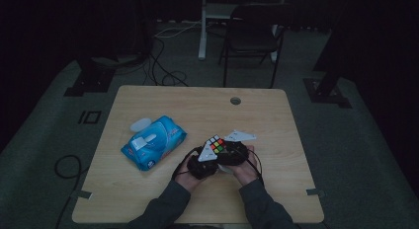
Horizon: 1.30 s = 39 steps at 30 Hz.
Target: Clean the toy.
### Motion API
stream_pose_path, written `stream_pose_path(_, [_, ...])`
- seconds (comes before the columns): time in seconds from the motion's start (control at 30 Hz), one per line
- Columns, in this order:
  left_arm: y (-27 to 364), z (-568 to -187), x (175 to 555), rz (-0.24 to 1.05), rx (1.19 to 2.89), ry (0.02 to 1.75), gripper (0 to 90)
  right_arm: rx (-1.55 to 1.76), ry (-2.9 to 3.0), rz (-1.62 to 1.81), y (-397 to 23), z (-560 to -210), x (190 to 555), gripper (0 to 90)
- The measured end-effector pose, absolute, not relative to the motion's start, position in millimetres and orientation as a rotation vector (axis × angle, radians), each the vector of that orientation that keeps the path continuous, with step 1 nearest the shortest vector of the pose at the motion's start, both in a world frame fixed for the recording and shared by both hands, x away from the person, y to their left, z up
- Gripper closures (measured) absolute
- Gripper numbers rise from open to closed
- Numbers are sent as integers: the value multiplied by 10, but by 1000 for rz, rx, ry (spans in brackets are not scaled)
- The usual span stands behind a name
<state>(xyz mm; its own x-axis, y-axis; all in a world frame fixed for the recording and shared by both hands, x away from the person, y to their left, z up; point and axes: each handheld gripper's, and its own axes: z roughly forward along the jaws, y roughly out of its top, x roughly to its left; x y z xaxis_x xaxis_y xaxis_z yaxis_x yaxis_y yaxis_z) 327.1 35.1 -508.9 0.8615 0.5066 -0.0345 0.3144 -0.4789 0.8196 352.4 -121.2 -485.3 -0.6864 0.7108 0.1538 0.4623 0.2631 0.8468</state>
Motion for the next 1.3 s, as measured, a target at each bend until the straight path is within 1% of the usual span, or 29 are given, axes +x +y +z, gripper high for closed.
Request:
stream_pose_path(0.2, [348,-5089,3269,265,2079,596,865,1113,2277,1412,-1229,-4844,3522,340])
stream_pose_path(0.47, [348,-5121,3286,283,2104,600,866,1139,2265,1418,-1241,-4836,3542,339])
stream_pose_path(0.7, [368,-5187,3321,295,2115,638,865,1180,2239,1439,-1264,-4788,3569,340])
stream_pose_path(1.07, [348,-5166,3323,294,2099,646,865,1223,2225,1466,-1303,-4784,3584,340])
stream_pose_path(1.3, [294,-5122,3298,298,2086,620,865,1230,2231,1462,-1324,-4805,3566,340])
